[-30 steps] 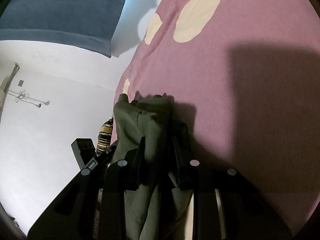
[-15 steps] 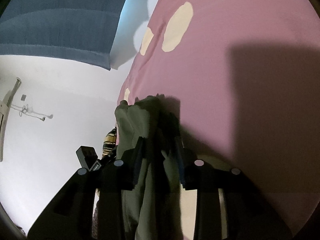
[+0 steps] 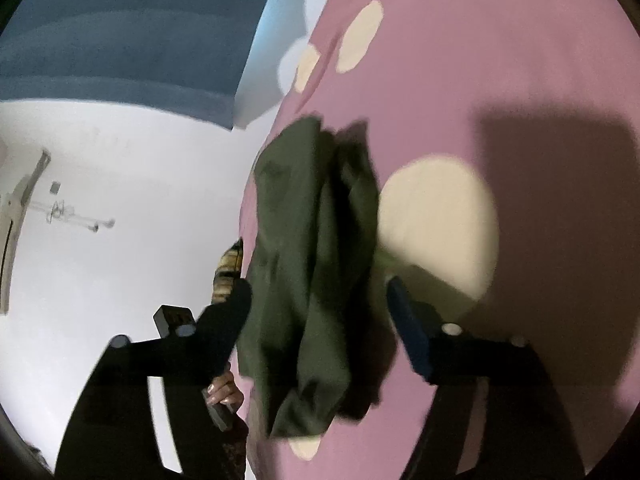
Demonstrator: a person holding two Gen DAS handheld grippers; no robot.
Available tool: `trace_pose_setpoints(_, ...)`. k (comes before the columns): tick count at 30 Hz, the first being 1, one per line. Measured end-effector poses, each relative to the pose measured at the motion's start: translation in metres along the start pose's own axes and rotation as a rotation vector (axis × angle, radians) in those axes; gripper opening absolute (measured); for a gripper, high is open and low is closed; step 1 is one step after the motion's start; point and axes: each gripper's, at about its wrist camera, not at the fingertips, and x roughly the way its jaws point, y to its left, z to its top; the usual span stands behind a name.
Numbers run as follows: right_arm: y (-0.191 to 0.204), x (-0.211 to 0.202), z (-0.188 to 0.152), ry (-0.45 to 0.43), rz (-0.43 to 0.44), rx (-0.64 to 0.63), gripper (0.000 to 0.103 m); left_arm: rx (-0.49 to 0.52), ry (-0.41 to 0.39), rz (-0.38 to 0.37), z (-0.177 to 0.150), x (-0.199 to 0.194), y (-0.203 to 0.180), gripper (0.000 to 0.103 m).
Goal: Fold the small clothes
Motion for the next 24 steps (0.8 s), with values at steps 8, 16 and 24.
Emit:
trace_pose_setpoints(8,0.019,0.012,-0.036,0.040,-0.171,-0.130,0.057,0.070,0.012,0.060,-0.045,-0.002,-0.019,0.084)
trace_pose_setpoints(16,0.010,0.013,-0.037,0.041,-0.177,-0.112,0.044,0.021,0.030,0.051,-0.049,0.004,-0.012,0.085)
trace_pose_setpoints(24,0.012,-0.013,-0.066,-0.005,-0.186,-0.108,0.064,0.043,-0.013,0.131,-0.068,-0.015,-0.026,0.085)
